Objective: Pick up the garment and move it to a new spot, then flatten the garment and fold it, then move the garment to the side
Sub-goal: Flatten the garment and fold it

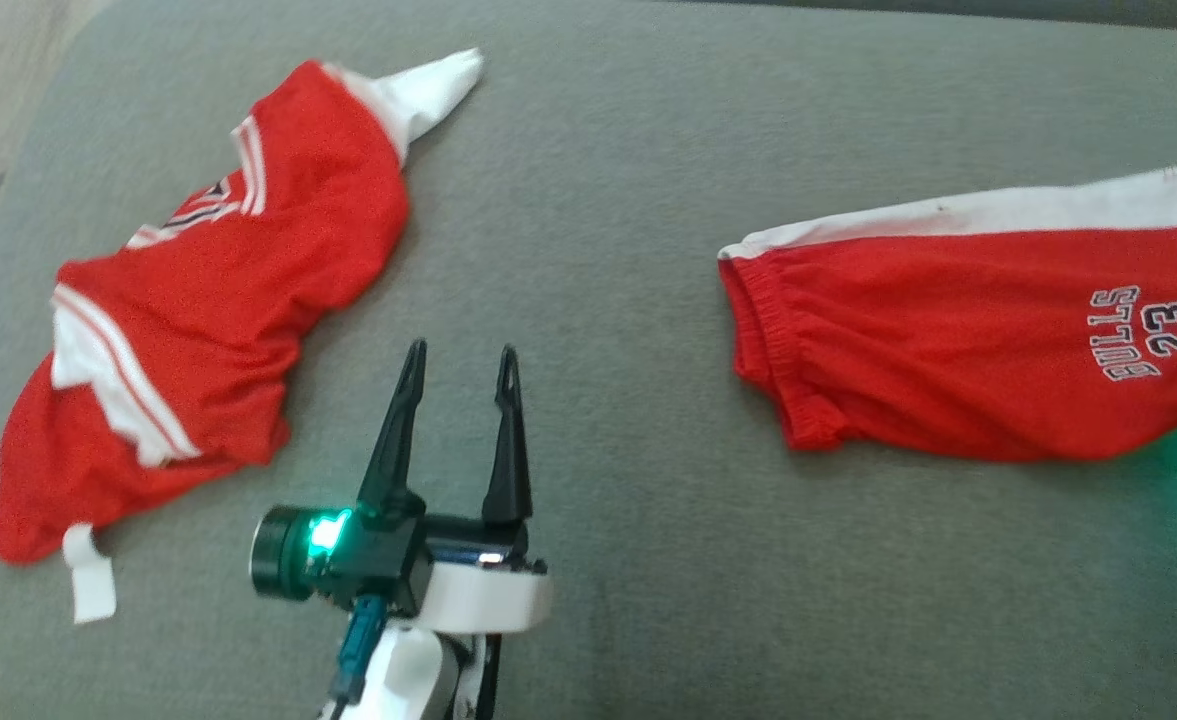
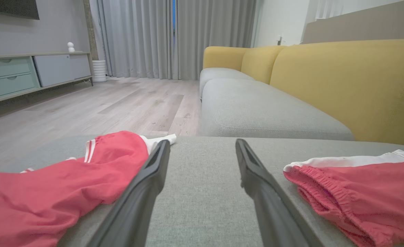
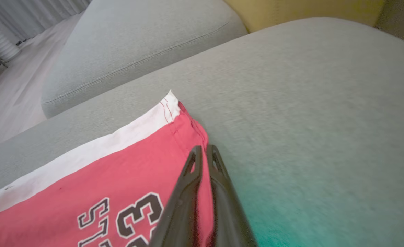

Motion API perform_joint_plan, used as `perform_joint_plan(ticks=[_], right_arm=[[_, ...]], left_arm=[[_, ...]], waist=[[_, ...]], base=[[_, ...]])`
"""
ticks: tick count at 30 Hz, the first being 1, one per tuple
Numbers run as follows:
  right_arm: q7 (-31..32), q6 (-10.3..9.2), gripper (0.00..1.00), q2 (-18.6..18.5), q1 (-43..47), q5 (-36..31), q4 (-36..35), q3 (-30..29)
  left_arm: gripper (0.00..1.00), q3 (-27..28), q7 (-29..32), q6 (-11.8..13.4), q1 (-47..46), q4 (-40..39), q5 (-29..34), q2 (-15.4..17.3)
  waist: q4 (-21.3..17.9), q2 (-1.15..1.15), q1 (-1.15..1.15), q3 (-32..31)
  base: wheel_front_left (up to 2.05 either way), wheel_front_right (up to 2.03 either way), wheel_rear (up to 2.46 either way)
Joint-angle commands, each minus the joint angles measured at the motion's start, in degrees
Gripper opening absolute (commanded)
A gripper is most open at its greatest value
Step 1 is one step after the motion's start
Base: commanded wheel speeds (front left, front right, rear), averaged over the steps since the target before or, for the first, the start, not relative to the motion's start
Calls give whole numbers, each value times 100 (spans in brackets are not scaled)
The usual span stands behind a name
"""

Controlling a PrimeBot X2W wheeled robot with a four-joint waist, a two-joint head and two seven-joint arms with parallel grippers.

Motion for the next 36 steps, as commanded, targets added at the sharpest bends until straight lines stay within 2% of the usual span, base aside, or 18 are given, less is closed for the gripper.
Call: perform_joint_plan(ticks=[1, 5, 10, 14, 20, 27, 33, 36], right_arm=[[-103, -4, 0, -91, 108, 31, -194, 55], [-183, -4, 0, -153, 425, 23, -210, -86], [-312, -4, 0, -267, 573, -164, -281, -197], [-452, -4, 0, -169, 499, -345, -446, -149], [-625, -4, 0, 112, 352, -788, -1092, 274], [-546, -4, 0, 608, 323, -1218, -1805, 1039], [-209, -4, 0, 1010, 552, -1375, -2165, 2288], [-58, -4, 0, 1065, 764, -1295, -2204, 2888]], left_arm=[[100, 239, -29, 24, 6, -138, 47, 31], [100, 311, -29, -31, 165, 26, 83, 78], [100, 294, -29, -157, 250, 201, 76, 85], [100, 259, -29, -230, 290, 307, 49, 75], [100, 218, -29, -263, 371, 373, 34, 56], [100, 193, -29, -292, 422, 471, -1, 42], [100, 203, -29, -322, 405, 531, -28, 32], [100, 213, -29, -330, 391, 526, -49, 26]], waist=[[-216, 0, 0, -192], [-447, 0, 0, -431], [-541, 0, 0, -613], [-500, 0, 0, -731], [-423, 0, 0, -841], [-321, 0, 0, -969], [-183, 0, 0, -1007], [-122, 0, 0, -961]], base=[[0, 0, 0], [0, 0, 0], [0, 0, 0], [0, 0, 0], [0, 0, 0], [0, 0, 0], [0, 0, 0], [0, 0, 0]])
